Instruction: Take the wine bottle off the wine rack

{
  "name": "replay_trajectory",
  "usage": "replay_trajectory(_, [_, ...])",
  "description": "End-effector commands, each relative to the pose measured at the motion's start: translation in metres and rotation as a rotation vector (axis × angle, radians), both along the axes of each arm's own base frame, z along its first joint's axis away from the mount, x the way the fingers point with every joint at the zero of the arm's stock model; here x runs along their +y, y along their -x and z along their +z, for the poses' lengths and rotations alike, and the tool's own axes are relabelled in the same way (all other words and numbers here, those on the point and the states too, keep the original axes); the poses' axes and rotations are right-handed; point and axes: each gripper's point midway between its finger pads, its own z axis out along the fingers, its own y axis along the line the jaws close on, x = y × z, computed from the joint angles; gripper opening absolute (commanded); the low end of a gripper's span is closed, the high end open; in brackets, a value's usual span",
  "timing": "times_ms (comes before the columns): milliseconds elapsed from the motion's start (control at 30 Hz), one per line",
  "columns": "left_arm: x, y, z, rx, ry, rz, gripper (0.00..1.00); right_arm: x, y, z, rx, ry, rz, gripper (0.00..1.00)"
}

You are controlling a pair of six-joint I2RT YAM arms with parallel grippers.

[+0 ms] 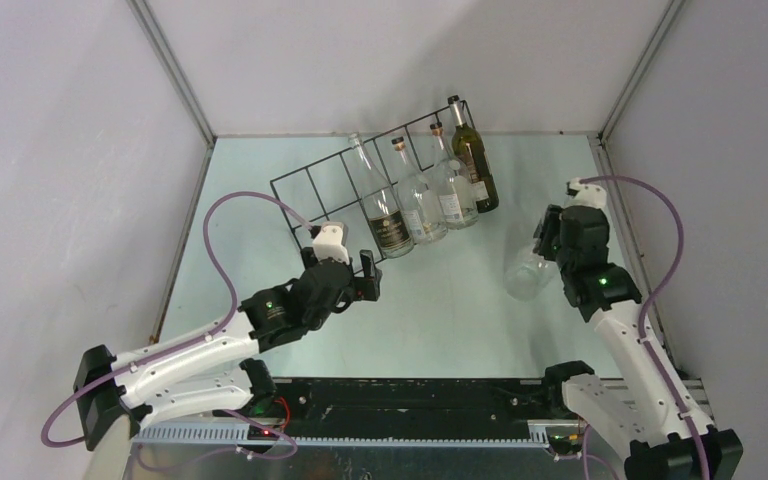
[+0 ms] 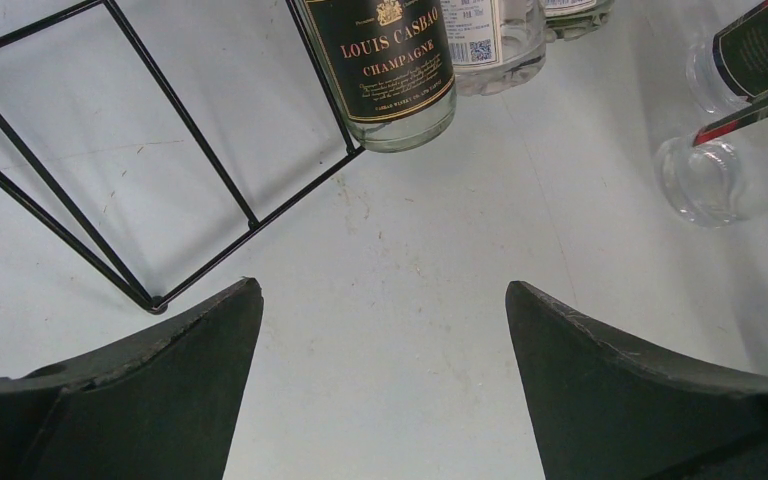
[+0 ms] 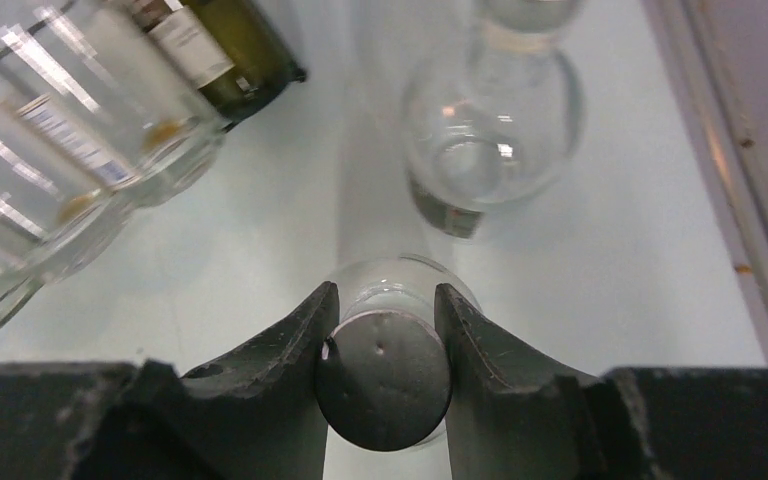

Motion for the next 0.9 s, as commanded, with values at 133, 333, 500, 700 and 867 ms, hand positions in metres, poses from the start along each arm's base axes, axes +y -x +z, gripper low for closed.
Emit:
replay_trajectory(133, [-0.007,-0.006,0.020,-0.025,0.028,-0.002,0.98,-0.067,0.005,0.040,-0.126,-0.004,-0.335,0.00])
replay_trajectory(333, [-0.008,-0.007,0.021,-0.026,0.020,-0.007,0.98,-0.098,0.008,0.046,-0.161,0.001,-0.472,0.00])
replay_trajectory(500, [-0.007,-0.006,0.019,-0.023,0.016,-0.008,0.98,-0.123,0.009,0.053,-0.194,0.020,-0.573,0.00])
replay_trajectory(700, [-0.007,-0.006,0.016,-0.021,0.004,-0.013,0.98,-0.119,0.003,0.052,-0.206,-0.017,-0.561,0.21])
replay_trajectory(867, [-0.005,-0.006,0.015,-0.024,-0.001,-0.008,0.98,-0.113,-0.001,0.038,-0.153,-0.036,-0.536,0.36])
